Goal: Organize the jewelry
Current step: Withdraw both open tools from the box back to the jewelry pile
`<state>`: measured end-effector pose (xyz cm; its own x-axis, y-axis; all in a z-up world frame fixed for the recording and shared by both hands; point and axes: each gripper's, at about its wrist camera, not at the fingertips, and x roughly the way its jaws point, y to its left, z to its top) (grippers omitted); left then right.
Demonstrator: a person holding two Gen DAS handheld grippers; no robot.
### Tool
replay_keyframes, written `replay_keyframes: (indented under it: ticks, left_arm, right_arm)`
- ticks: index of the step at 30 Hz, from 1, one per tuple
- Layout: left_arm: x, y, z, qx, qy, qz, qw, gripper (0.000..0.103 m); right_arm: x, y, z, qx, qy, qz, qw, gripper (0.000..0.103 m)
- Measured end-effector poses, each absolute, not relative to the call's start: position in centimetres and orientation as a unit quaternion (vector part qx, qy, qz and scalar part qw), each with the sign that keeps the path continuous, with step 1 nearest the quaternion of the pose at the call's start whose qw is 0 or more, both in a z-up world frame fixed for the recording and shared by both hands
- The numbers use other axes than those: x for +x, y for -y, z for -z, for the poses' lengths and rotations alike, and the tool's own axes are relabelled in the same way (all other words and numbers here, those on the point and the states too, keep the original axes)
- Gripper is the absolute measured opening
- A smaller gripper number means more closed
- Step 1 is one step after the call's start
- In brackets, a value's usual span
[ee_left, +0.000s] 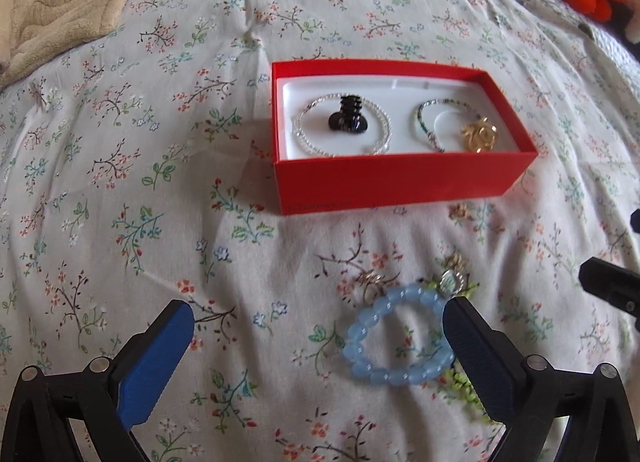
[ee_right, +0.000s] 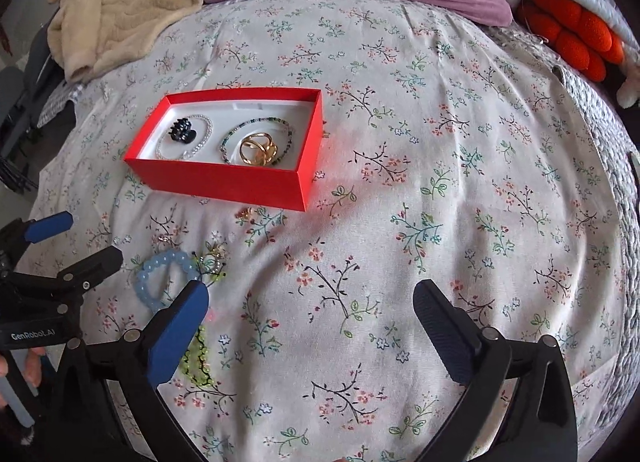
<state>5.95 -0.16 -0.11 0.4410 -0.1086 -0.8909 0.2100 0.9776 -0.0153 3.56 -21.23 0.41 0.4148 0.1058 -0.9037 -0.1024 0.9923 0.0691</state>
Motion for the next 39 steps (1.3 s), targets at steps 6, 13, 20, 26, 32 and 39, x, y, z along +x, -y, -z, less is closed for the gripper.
replay_keyframes:
  ticks: [6, 13, 20, 26, 32, 39]
  left_arm:
    - [5.4, -1.5, 0.9, 0.063, -0.518, 0.084, 0.849, 0.102]
    - [5.0, -2.8, 2.8, 0.063, -0.532, 0.095, 0.839, 0.102]
    - [3.6, -1.1, 4.4, 0.117, -0.517, 0.195, 0.826, 0.102]
    - [3.3, -0.2, 5.8, 0.147, -0.503, 0.223, 0.822, 0.102]
    - [3.6, 0.5, 6.1, 0.151, -0.499, 0.233, 0.821, 0.102]
    - [4.1, 1.3, 6.2, 0.149, -0.492, 0.261, 0.817, 0.102]
  right_arm:
    - [2.9, 21.5, 0.7, -0.025, -0.545, -0.062, 0.836, 0.103]
    - [2.0, 21.1, 1.8, -0.041, -0.558, -0.077, 0.825, 0.103]
    - [1.3, 19.9, 2.5, -0.057, -0.561, -0.105, 0.819, 0.103]
    - [-0.4, 16.8, 3.6, -0.097, -0.559, -0.17, 0.806, 0.103]
    - [-1.7, 13.8, 5.3, -0.132, -0.548, -0.218, 0.797, 0.103]
    - [-1.5, 12.4, 7.0, -0.139, -0.537, -0.218, 0.803, 0.103]
